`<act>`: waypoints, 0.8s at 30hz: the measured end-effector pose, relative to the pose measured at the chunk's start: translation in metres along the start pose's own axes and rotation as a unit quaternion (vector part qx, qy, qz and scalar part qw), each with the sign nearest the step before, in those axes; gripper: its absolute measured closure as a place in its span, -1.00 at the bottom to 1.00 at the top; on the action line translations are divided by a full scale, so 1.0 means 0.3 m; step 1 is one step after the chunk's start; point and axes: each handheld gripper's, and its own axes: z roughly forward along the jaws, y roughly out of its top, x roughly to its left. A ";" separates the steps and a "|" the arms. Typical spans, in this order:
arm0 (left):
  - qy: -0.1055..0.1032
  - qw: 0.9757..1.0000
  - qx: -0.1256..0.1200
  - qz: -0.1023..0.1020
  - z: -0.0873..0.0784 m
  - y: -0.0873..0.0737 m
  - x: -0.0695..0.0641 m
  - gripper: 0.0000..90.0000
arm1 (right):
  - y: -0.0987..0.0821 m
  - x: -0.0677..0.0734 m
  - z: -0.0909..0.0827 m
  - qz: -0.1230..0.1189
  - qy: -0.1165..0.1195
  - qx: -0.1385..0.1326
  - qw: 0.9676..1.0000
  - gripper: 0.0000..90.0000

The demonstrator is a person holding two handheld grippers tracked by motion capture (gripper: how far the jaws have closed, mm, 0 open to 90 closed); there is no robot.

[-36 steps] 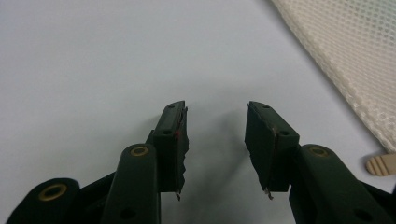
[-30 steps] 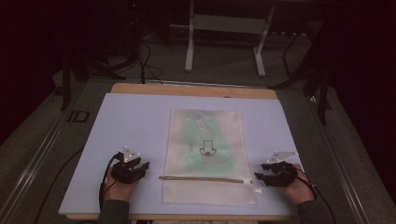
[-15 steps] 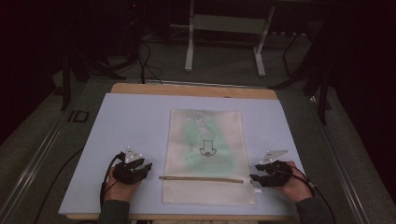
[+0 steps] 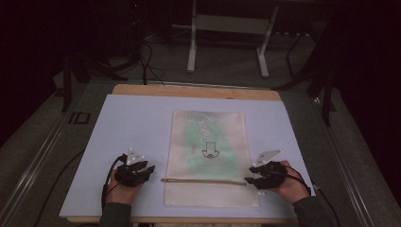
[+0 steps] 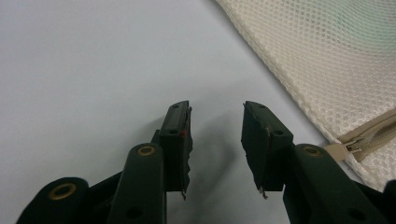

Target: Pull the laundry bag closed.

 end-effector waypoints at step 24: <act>-0.009 1.000 -0.002 0.000 -0.002 0.002 -0.001 0.39 | 0.092 0.047 0.042 -0.036 0.033 0.010 0.999 0.28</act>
